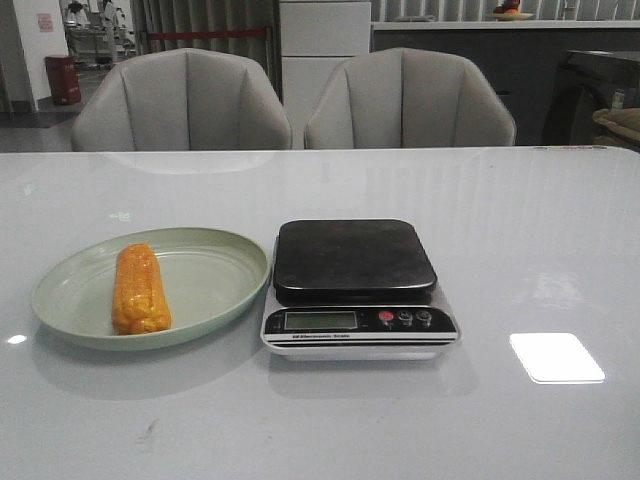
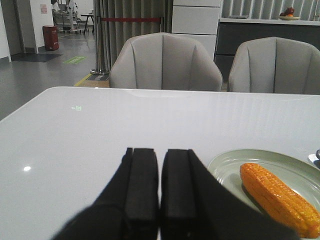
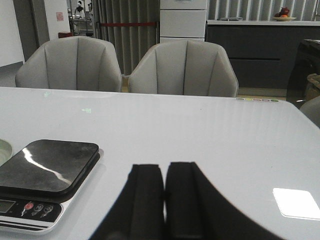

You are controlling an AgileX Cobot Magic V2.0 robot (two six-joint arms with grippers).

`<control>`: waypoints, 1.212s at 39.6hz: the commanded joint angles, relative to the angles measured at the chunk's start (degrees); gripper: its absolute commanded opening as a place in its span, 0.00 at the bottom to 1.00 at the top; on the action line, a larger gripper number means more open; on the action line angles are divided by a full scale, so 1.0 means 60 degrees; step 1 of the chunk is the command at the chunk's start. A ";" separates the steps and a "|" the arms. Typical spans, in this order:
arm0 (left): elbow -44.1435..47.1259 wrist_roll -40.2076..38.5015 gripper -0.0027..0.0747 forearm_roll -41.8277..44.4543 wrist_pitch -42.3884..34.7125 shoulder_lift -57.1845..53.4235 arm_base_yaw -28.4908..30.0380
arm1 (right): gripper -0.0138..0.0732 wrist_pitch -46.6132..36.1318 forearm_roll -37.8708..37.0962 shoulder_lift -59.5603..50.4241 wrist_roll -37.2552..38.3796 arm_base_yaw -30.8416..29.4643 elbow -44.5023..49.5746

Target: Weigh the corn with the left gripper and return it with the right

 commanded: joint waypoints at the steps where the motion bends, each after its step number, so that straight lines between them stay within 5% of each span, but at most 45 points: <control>1: 0.0298 -0.0010 0.18 -0.0040 -0.0742 -0.0201 0.0000 | 0.36 -0.0815 -0.0117 -0.0108 -0.0080 -0.0052 0.0106; 30: 0.0298 -0.0010 0.18 -0.0040 -0.0742 -0.0201 0.0000 | 0.36 -0.0815 -0.0117 -0.0108 -0.0080 -0.0052 0.0106; 41: -0.0077 -0.0128 0.18 -0.0793 -0.2539 -0.0184 -0.0010 | 0.36 -0.0815 -0.0117 -0.0108 -0.0080 -0.0052 0.0106; 48: -0.1954 -0.0110 0.18 -0.0671 -0.0533 0.0389 -0.0010 | 0.36 -0.0815 -0.0117 -0.0108 -0.0080 -0.0052 0.0106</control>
